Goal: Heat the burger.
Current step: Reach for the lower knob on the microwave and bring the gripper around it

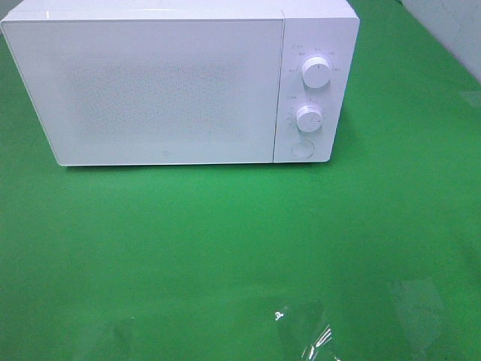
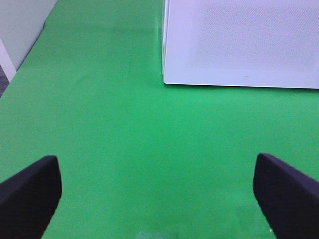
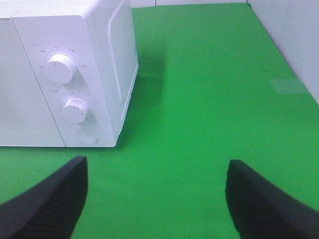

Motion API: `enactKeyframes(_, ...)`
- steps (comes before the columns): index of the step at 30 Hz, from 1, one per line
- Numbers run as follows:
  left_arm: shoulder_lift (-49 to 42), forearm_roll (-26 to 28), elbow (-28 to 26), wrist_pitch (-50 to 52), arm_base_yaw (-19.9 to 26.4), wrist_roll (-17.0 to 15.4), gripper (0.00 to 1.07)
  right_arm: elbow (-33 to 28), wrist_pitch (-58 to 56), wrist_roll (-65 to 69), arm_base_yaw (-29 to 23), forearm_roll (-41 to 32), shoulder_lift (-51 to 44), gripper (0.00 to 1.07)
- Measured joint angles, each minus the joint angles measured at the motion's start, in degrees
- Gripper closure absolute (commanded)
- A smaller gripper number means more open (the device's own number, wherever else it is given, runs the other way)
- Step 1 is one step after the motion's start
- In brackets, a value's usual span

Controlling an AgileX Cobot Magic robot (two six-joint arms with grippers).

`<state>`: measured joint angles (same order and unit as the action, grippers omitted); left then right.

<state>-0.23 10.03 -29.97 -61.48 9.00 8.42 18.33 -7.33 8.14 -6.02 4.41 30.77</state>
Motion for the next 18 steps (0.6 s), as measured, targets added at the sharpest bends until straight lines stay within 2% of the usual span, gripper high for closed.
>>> enactKeyframes(2,0.00,0.00,0.00,0.00,0.00,0.00,0.10,-0.63,4.01,0.06,0.00,-0.11,2.98,0.33)
enactKeyframes(4,0.00,0.00,0.00,0.00,0.00,0.00,0.10,-1.15,13.29,0.11,0.00,-0.11,8.82,0.33)
enactKeyframes(7,0.00,0.00,0.00,0.00,0.00,0.00,0.10,-1.15,15.93,0.11,0.00,-0.11,10.08,0.33)
enactKeyframes(8,0.00,0.00,0.00,0.00,0.00,0.00,0.10,-1.20,20.68,0.06,0.00,-0.11,13.29,0.33)
enactKeyframes(11,0.00,0.00,0.00,0.00,0.00,0.00,0.10,-1.20,24.64,0.06,0.00,-0.11,16.67,0.33)
enactKeyframes(13,0.00,0.00,0.00,0.00,0.00,0.00,0.10,-1.20,32.14,-0.11,0.00,-0.23,23.20,0.33)
enactKeyframes(18,0.00,0.00,0.00,0.00,0.00,0.00,0.10,-1.20,37.93,-1.43,0.00,-2.35,28.30,0.33)
